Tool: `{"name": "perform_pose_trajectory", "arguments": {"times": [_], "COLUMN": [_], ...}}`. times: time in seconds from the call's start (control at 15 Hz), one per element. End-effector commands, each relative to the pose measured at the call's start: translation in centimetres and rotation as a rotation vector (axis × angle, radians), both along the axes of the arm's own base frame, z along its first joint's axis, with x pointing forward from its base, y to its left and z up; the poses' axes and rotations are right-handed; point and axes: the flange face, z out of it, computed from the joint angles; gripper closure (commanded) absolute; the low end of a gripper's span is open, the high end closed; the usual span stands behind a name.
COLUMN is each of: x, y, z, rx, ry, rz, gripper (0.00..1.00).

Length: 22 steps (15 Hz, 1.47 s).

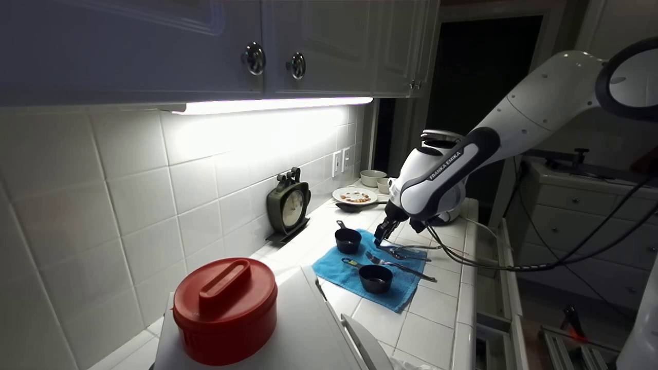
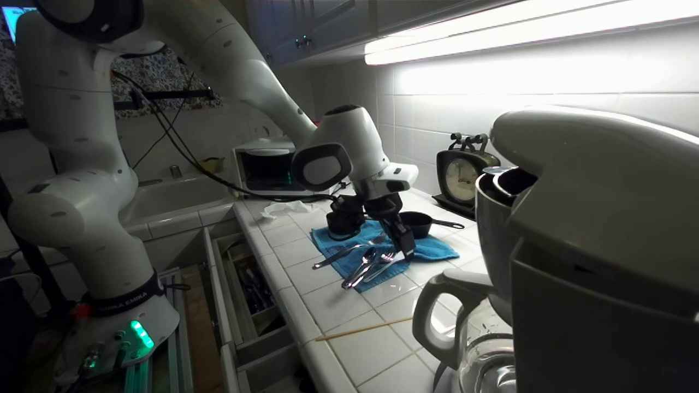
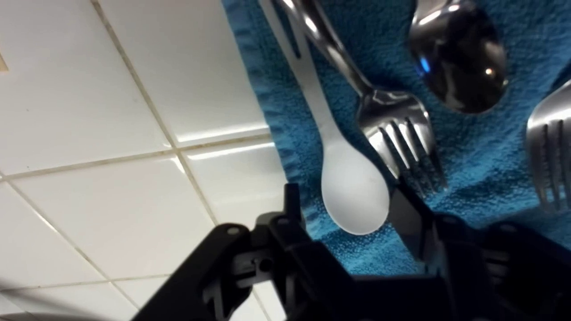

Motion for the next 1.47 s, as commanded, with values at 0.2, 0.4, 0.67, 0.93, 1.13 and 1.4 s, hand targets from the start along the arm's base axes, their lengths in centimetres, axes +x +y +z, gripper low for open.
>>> {"name": "perform_pose_trajectory", "arguments": {"times": [0.2, 0.4, 0.67, 0.93, 1.13, 1.4], "x": [0.0, 0.0, -0.2, -0.4, -0.6, -1.1], "y": [0.3, 0.2, 0.0, -0.3, -0.9, -1.7], "z": [-1.0, -0.9, -0.5, -0.1, 0.6, 1.7], "rx": [0.018, 0.017, 0.012, 0.0, -0.021, -0.047], "ry": [-0.003, -0.005, -0.01, -0.017, -0.035, -0.066], "rz": [-0.014, -0.016, -0.018, -0.018, -0.023, -0.029], "gripper": [0.66, 0.71, 0.83, 0.86, 0.87, 0.87]}}
